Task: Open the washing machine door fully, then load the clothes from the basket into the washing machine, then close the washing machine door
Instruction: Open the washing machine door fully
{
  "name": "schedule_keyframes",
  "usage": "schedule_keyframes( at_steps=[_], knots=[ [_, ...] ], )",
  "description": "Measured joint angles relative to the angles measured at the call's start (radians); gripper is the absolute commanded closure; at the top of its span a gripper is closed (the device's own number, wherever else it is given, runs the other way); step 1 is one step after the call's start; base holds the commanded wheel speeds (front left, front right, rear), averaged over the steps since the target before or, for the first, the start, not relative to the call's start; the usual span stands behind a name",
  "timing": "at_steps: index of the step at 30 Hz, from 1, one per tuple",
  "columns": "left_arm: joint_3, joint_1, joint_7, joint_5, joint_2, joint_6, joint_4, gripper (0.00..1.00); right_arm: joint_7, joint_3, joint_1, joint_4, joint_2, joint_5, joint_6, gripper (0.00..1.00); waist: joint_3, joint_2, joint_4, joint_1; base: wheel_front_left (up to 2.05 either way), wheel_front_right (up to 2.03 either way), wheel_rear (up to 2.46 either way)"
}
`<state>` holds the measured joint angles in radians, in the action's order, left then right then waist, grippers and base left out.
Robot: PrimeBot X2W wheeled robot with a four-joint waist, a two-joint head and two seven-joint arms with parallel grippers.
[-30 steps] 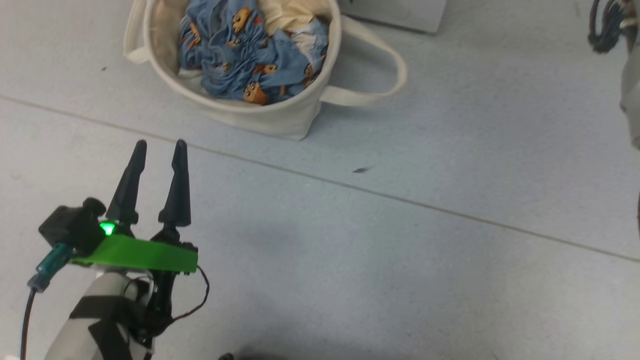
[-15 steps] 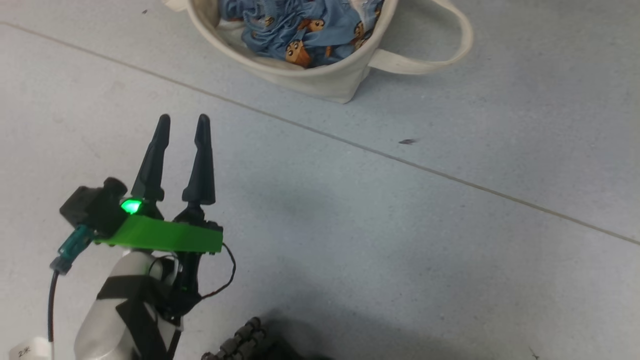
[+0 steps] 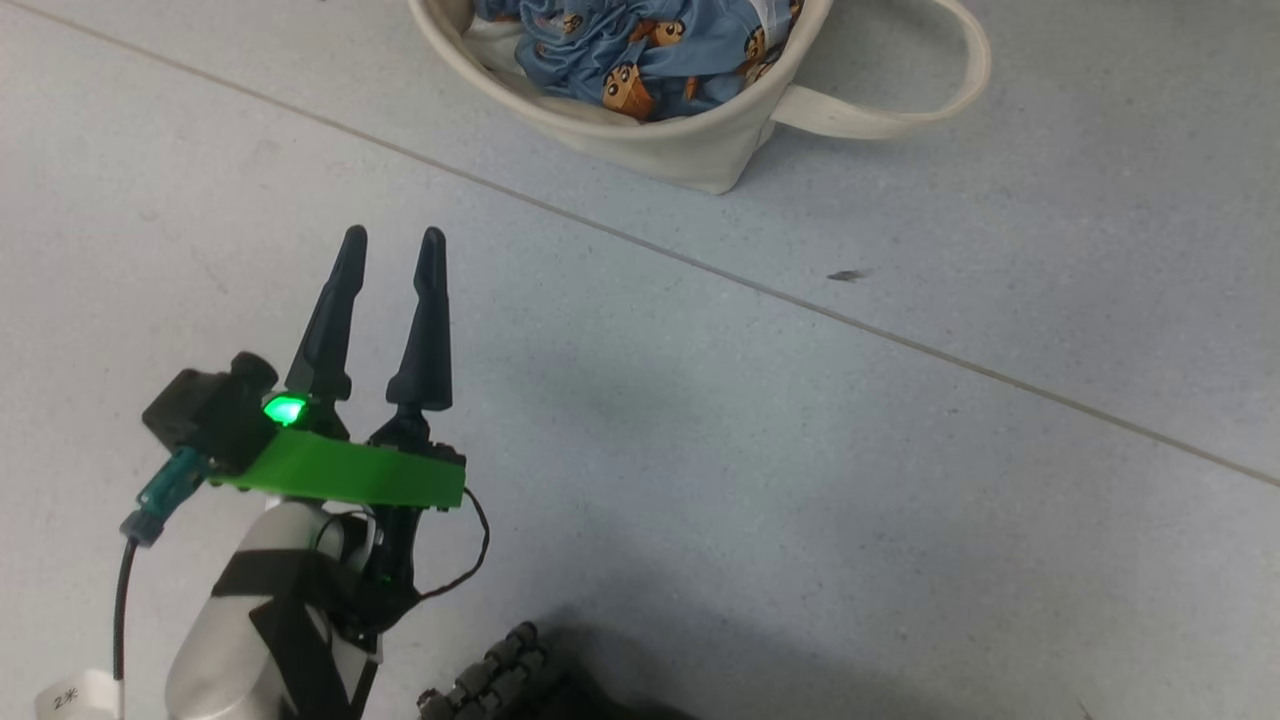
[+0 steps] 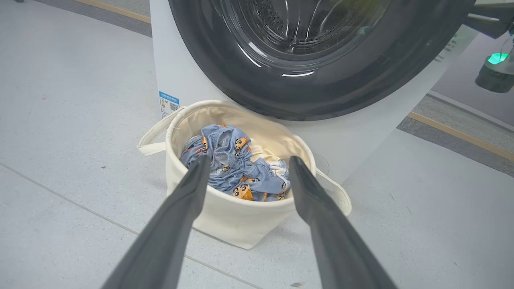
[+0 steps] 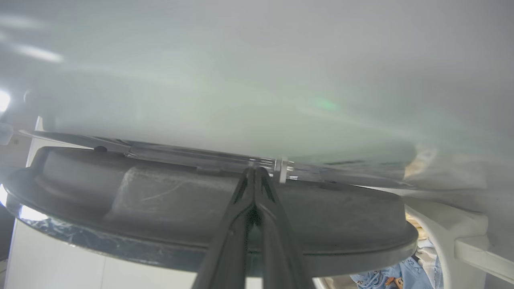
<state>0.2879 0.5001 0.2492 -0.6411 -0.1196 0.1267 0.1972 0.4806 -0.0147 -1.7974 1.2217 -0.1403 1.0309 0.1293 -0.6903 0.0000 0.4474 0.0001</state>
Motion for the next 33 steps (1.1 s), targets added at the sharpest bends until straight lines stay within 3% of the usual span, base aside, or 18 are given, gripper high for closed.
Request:
schedule_keyframes(
  at_steps=[6, 13, 18, 25, 33],
  knots=[
    [-0.001, -0.001, 0.0, 0.0, -0.003, 0.002, 0.003, 0.0, 0.105, 0.038, 0.047, -0.047, 0.018, 0.039, 0.0, 1.0, 0.036, 0.0, -0.013, -0.0001, 0.0, 0.0, 0.0],
    [-0.001, -0.011, 0.0, 0.016, -0.012, 0.005, 0.016, 0.0, 0.179, 0.107, 0.217, -0.134, 0.042, 0.091, 0.0, 1.0, 0.108, 0.0, -0.044, -0.0001, 0.0, 0.0, 0.0],
    [-0.002, -0.049, 0.0, 0.031, -0.018, 0.005, 0.026, 0.0, 0.216, 0.2, 0.353, -0.231, 0.04, 0.206, 0.0, 1.0, 0.174, 0.0001, -0.064, -0.0002, 0.0, 0.0, 0.0],
    [-0.004, -0.103, 0.0, 0.044, -0.028, 0.005, 0.039, 0.0, 0.176, 0.364, 0.474, -0.327, 0.053, 0.335, 0.0, 1.0, 0.258, 0.0001, -0.081, -0.0002, 0.0, 0.0, 0.0],
    [-0.004, -0.107, 0.0, 0.044, -0.024, 0.005, 0.03, 0.0, 0.068, 0.456, 0.437, -0.289, 0.052, 0.388, 0.0, 1.0, 0.234, 0.0001, -0.046, -0.0002, 0.0, 0.0, 0.0]
  ],
)
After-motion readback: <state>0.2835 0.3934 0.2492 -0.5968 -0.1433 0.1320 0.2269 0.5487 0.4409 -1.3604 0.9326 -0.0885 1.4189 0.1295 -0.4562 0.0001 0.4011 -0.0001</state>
